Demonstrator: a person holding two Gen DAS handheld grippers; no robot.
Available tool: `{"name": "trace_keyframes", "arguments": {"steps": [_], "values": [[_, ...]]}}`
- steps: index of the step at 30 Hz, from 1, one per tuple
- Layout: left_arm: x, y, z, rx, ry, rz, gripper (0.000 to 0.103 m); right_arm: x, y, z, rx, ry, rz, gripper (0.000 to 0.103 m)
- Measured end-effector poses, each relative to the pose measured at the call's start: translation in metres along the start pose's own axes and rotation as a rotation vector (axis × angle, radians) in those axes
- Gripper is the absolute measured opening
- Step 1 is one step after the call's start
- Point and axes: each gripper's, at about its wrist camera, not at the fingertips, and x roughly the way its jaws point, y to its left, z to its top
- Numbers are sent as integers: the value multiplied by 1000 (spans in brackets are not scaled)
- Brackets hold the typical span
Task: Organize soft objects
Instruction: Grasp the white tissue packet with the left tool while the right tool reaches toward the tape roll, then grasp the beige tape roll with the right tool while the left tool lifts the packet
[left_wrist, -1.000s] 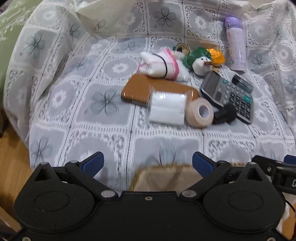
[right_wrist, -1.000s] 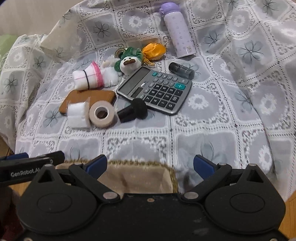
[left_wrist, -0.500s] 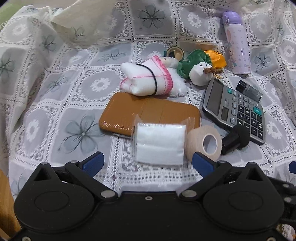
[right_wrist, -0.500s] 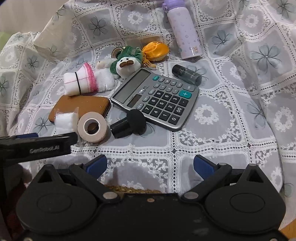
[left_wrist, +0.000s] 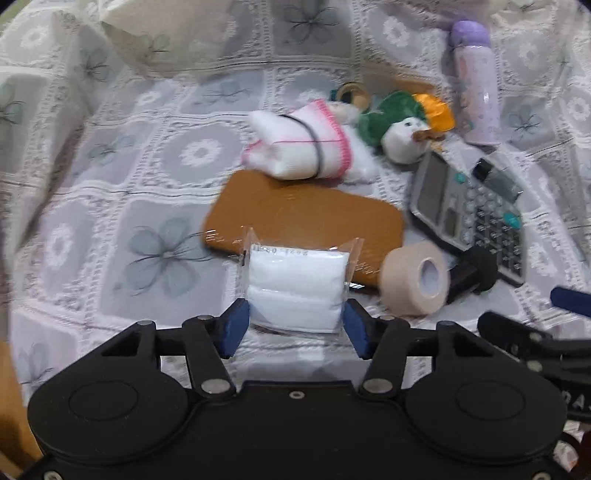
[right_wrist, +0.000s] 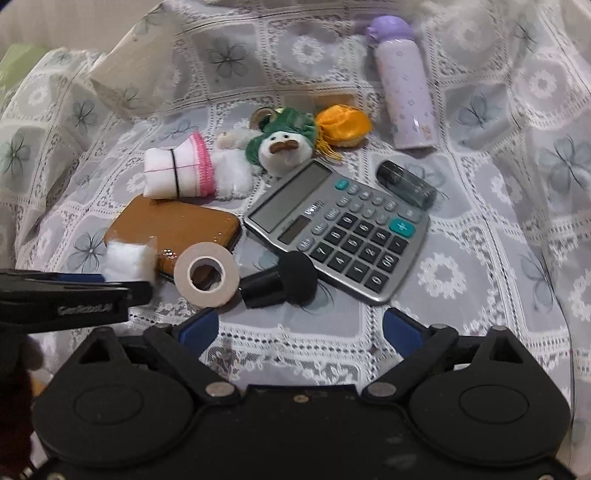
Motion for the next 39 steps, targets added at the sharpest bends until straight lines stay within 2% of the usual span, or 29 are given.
{"name": "trace_keyframes", "arguments": {"steps": [2,5,10,12,14,19,30,31,32,33,39], "values": [[-4,3,-1,3,7,39,54,4,6,2,-29,-9,0,94],[-5,8,-2,17,10,81,54,6,14,5,-55,-22,47,91],[8,17,-6,21,50,74,58,7,31,13,-122,-63,112,86],[11,22,-8,9,59,57,74,9,38,16,-153,-76,120,86],[12,25,-7,-2,55,53,79,13,43,20,-171,-79,133,80],[11,34,-6,-24,43,49,79,27,47,28,-173,-57,183,72],[8,48,-12,-30,27,42,80,45,52,29,-176,-30,219,68],[7,49,-12,-30,23,41,81,46,52,28,-175,-27,219,62],[7,49,-12,-29,20,41,81,47,51,28,-174,-28,215,52],[6,50,-12,-27,18,43,81,47,51,28,-175,-32,210,49],[4,46,-7,4,-19,40,90,34,48,31,-155,-54,238,49]]}}
